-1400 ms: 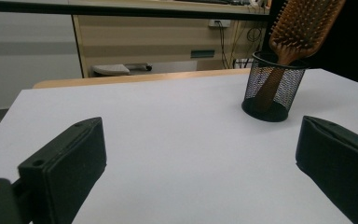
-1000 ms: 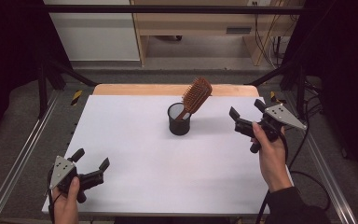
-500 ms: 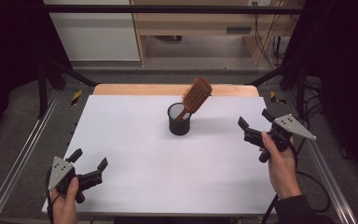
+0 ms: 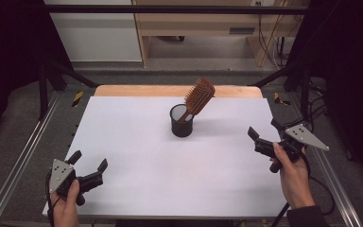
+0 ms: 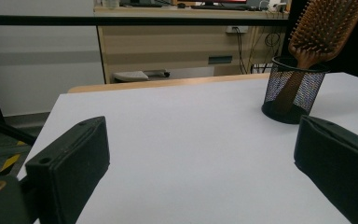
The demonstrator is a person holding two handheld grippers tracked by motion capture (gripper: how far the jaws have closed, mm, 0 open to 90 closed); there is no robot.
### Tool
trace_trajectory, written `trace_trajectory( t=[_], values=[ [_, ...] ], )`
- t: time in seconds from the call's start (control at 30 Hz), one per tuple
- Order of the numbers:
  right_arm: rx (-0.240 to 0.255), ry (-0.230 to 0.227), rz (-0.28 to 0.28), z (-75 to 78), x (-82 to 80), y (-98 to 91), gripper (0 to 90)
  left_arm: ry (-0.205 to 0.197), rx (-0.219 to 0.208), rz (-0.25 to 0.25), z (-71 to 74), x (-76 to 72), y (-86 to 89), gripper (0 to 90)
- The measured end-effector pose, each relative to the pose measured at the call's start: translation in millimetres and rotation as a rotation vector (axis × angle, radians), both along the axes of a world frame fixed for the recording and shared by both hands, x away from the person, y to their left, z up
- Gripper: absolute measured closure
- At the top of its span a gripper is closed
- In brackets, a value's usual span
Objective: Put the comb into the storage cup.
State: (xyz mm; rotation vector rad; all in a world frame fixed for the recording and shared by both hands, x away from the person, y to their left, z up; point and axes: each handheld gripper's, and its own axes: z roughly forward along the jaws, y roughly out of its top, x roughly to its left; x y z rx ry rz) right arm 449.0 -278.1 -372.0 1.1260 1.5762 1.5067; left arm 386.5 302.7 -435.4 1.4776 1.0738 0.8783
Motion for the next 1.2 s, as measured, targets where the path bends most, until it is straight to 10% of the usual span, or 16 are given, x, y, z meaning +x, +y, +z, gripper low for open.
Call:
trace_trajectory(
  t=[1.2],
  values=[
    [-0.021,0.070,0.051,-69.5,-24.9,0.2,6.4,-0.014,-0.016,-0.038,-0.2,-1.6,-0.7,2.9]
  ],
)
